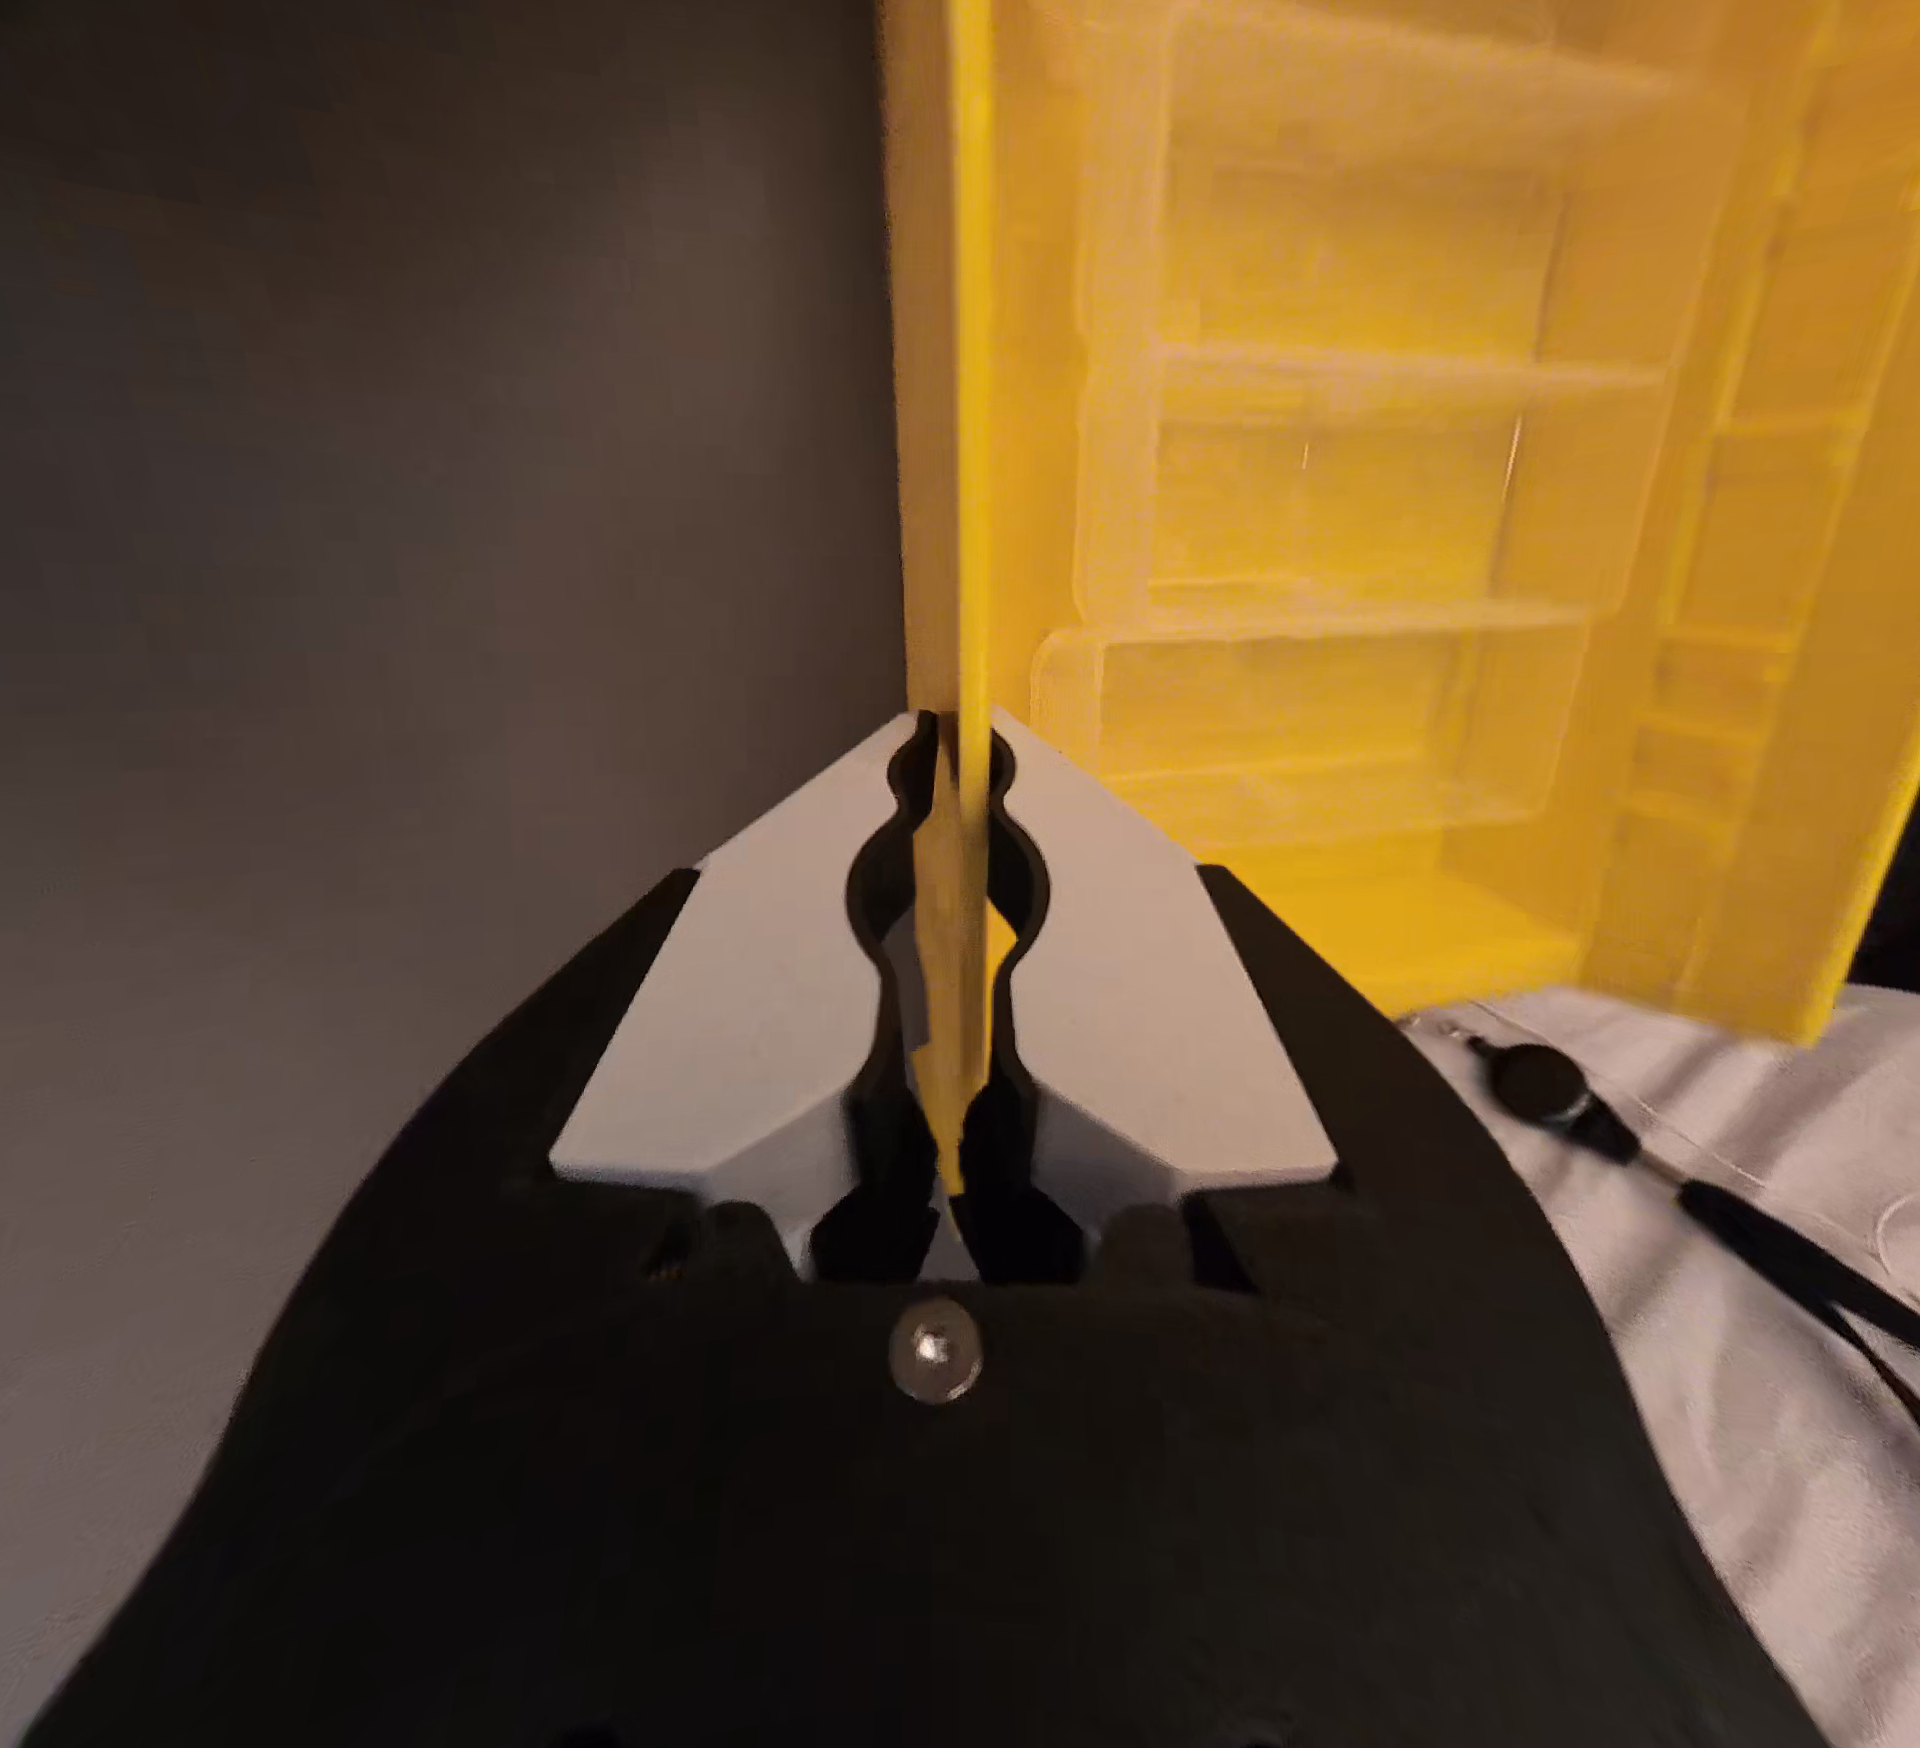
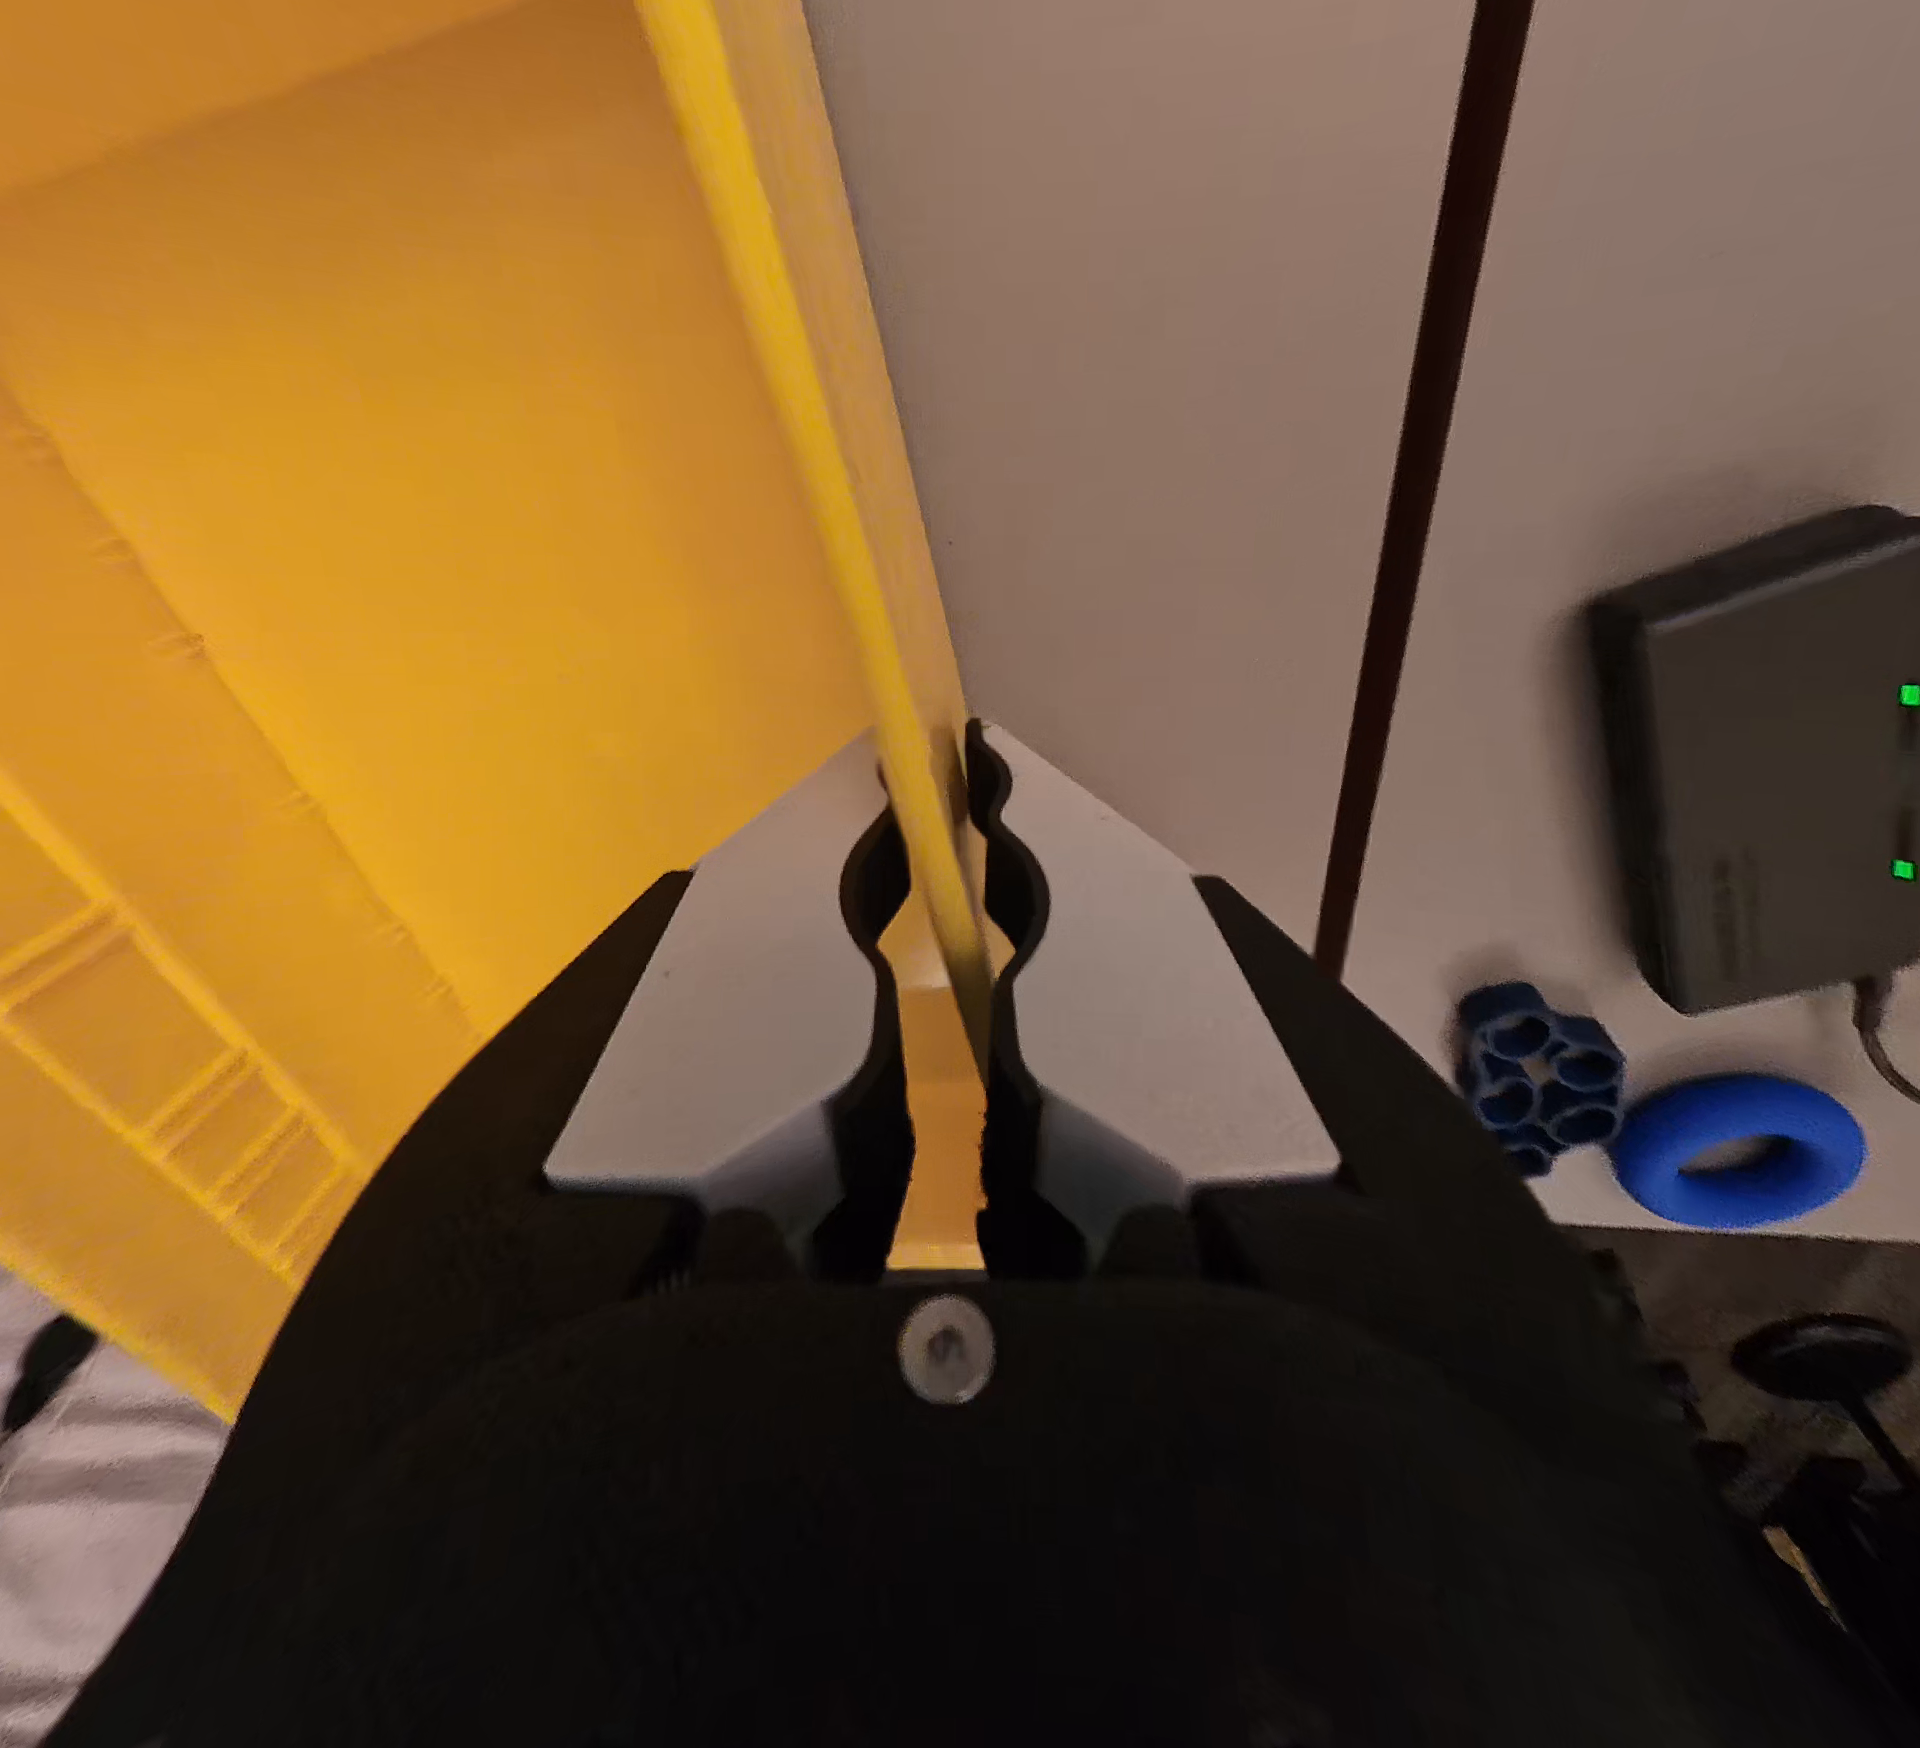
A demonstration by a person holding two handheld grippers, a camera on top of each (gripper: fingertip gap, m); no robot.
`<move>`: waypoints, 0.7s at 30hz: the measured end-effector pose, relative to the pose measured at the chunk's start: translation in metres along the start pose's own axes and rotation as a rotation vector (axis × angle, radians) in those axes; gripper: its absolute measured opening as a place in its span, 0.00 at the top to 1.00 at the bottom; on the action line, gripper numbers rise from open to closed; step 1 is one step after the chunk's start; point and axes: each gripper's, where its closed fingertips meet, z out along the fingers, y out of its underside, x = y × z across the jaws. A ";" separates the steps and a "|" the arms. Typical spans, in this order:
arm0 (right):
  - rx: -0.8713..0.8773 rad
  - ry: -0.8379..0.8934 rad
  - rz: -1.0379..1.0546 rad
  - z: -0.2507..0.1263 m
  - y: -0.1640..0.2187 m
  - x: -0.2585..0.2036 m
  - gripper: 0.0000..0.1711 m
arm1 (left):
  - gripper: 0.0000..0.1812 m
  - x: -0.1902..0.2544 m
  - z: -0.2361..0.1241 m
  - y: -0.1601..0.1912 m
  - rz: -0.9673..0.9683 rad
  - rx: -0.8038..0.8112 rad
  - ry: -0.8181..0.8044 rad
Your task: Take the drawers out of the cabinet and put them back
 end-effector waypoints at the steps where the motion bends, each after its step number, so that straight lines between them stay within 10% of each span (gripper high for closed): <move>1: 0.006 -0.028 0.020 0.001 -0.001 0.000 0.97 | 0.97 -0.014 -0.006 0.008 -0.035 0.012 -0.004; 21: 0.154 -0.140 0.151 0.000 0.014 0.015 0.96 | 0.96 -0.285 -0.133 0.194 -0.742 0.215 -0.187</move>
